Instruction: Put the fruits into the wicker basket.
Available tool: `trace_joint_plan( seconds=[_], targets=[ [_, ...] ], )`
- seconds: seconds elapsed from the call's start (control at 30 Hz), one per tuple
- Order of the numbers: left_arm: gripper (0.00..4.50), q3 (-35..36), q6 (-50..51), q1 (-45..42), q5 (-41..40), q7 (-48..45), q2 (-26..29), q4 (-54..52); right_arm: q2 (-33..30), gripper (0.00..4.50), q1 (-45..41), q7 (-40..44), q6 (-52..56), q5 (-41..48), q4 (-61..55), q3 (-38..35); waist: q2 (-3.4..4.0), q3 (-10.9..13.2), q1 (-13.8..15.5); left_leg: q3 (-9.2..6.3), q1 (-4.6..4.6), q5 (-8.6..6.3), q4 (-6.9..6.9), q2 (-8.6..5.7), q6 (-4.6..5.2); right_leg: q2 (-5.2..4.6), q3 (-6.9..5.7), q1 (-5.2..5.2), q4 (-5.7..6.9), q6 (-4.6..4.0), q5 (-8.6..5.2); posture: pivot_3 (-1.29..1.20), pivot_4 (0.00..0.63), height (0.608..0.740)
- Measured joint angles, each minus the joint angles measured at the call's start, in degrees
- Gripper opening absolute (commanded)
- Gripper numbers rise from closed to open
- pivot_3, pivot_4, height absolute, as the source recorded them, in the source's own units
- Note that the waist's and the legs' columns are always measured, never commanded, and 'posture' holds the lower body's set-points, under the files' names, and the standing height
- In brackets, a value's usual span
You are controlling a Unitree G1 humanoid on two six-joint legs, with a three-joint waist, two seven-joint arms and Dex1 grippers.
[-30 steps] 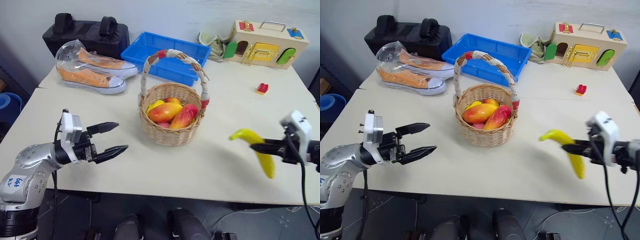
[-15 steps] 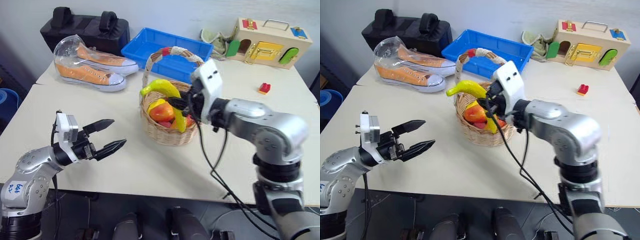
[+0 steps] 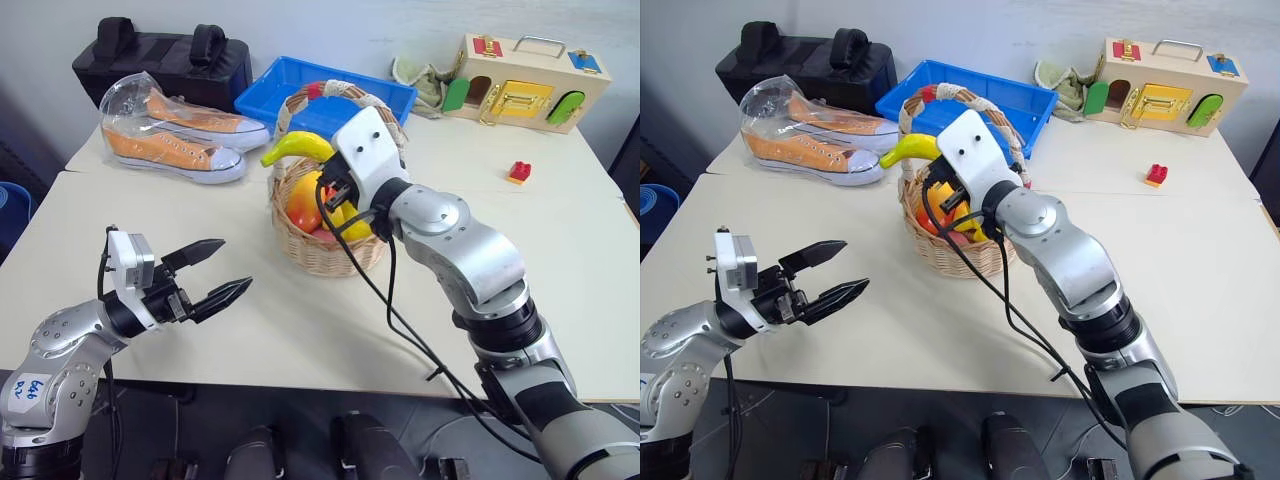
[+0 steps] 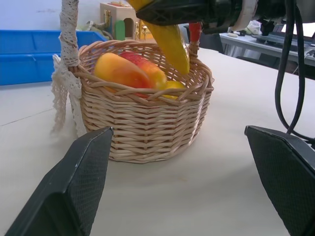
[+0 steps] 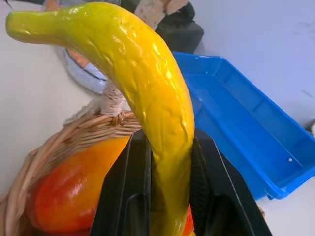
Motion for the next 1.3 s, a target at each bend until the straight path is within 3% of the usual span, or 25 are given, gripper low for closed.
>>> trace_joint_plan(
  seconds=[0.37,0.4,0.57,0.73,0.83,1.0,1.17,1.3],
  targets=[
    [4.50,1.13,0.00,0.43,-0.38,0.60,0.20,-1.43,0.92,4.32,-0.32,2.95,2.13,-2.80,3.55,-1.62,0.00,0.00,-0.07,0.01,-0.06,0.00,-0.06,0.01,-0.06,0.00,0.00,-0.21,0.20,0.00,0.00,0.00,0.150,0.740],
    [4.50,1.13,0.00,0.48,-0.40,0.60,0.20,-1.44,0.92,4.47,-0.32,3.33,2.13,-2.78,2.83,-2.28,0.00,0.00,-0.05,0.01,-0.07,0.00,-0.06,0.01,-0.06,0.00,-0.01,-0.22,0.19,0.00,0.00,0.00,0.150,0.740],
    [4.50,1.28,0.06,0.49,-0.91,0.56,0.68,-1.47,-2.21,4.47,0.59,7.40,4.62,-0.37,-3.46,-7.77,0.00,0.00,0.11,-0.01,-0.09,-0.02,-0.06,0.00,-0.04,-0.01,-0.02,-0.20,0.16,0.00,0.00,0.00,0.150,0.740],
    [4.50,0.96,0.72,-1.25,-1.35,0.51,0.88,-1.26,0.65,4.47,8.89,14.53,9.92,12.30,-11.46,-17.15,-0.01,0.00,0.11,-0.04,-0.08,-0.02,-0.11,0.00,-0.04,0.00,-0.03,-0.17,0.14,0.00,0.00,0.00,0.150,0.740],
    [4.50,0.68,1.16,-2.69,-1.60,-0.55,1.55,-0.27,-1.51,4.47,21.87,22.53,3.73,18.22,-15.51,-22.60,-0.05,-0.03,0.54,-0.16,-0.09,-0.03,-0.21,-0.04,-0.01,0.00,-0.08,-0.04,-0.10,0.02,0.01,0.00,0.150,0.740],
    [4.50,-0.28,1.54,-5.55,-1.58,-2.74,3.35,2.75,-2.63,4.47,37.30,27.70,-9.82,20.42,-19.91,-30.27,-0.05,-0.03,0.27,-0.12,-0.04,-0.05,-0.21,-0.07,0.02,0.01,-0.02,0.05,-0.20,0.04,0.01,0.00,0.150,0.740],
    [4.50,-0.07,0.22,-5.93,-0.82,-6.20,6.15,4.76,-0.77,4.47,55.33,27.57,-27.57,15.99,-20.56,-39.16,-0.04,-0.02,0.30,-0.12,0.12,-0.01,-0.25,-0.05,-0.05,0.06,0.00,0.18,-0.18,0.03,0.01,0.00,0.150,0.740],
    [4.50,0.11,-0.90,-5.78,0.08,-8.68,7.93,6.87,-0.39,4.47,67.13,29.30,-41.29,10.15,-14.57,-41.55,-0.03,-0.02,0.21,-0.11,0.47,0.00,-0.32,-0.05,-0.03,0.08,0.00,0.68,-0.50,-0.02,-0.01,0.00,0.150,0.740]
  ],
)
